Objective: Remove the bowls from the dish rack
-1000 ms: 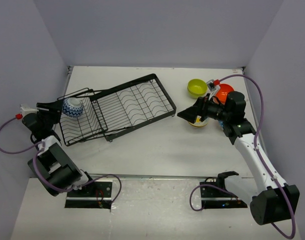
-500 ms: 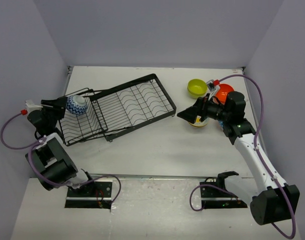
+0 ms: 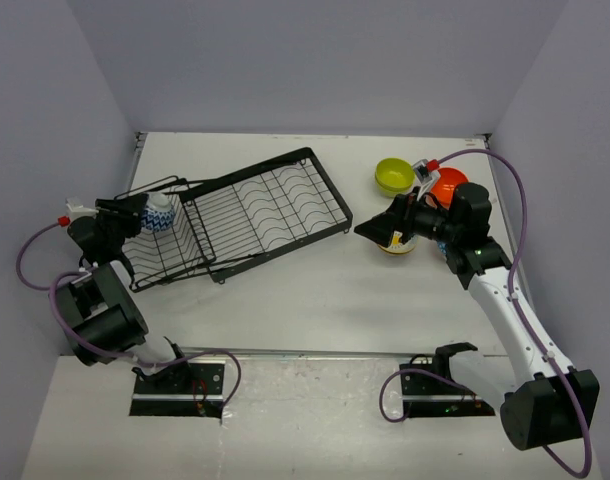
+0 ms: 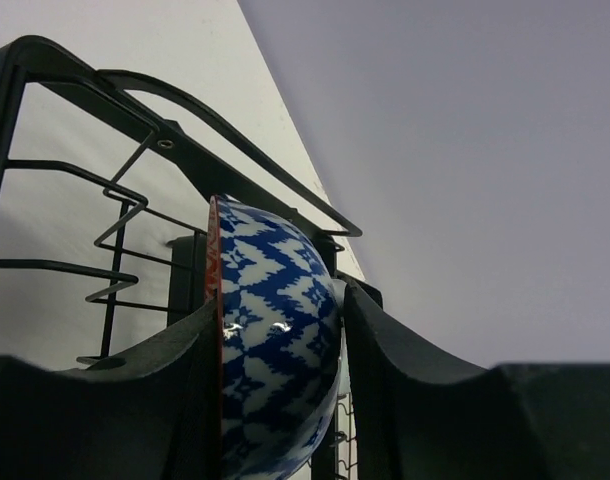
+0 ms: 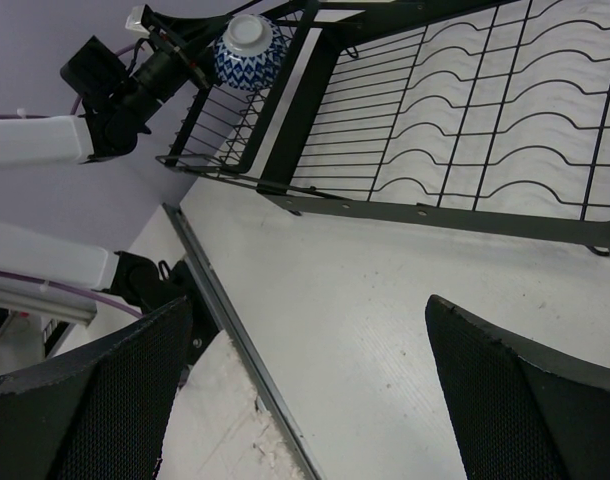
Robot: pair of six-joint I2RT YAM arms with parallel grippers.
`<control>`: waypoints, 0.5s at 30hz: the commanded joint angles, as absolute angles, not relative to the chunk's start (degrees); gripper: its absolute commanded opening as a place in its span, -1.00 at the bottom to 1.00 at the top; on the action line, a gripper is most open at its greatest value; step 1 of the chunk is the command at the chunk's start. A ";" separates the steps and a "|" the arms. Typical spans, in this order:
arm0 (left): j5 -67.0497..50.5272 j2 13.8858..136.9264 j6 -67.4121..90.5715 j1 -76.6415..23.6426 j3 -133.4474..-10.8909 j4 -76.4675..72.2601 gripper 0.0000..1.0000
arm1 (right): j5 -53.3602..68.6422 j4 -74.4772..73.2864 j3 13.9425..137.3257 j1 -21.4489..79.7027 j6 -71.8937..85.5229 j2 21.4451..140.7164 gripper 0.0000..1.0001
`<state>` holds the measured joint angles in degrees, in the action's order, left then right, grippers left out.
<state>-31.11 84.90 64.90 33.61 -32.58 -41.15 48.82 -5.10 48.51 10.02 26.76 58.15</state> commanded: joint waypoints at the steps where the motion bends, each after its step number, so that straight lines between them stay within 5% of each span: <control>1: -31.55 85.78 65.92 32.87 -34.10 -45.61 -0.10 | 48.25 -4.04 48.69 10.28 25.66 58.09 0.98; 7: -31.38 85.17 65.92 32.52 -34.19 -45.88 -0.17 | 48.25 -3.96 48.60 10.37 25.66 58.27 0.98; 15: -31.11 83.67 64.25 31.91 -35.86 -43.33 -0.71 | 48.25 -3.96 48.43 10.37 25.66 58.18 0.98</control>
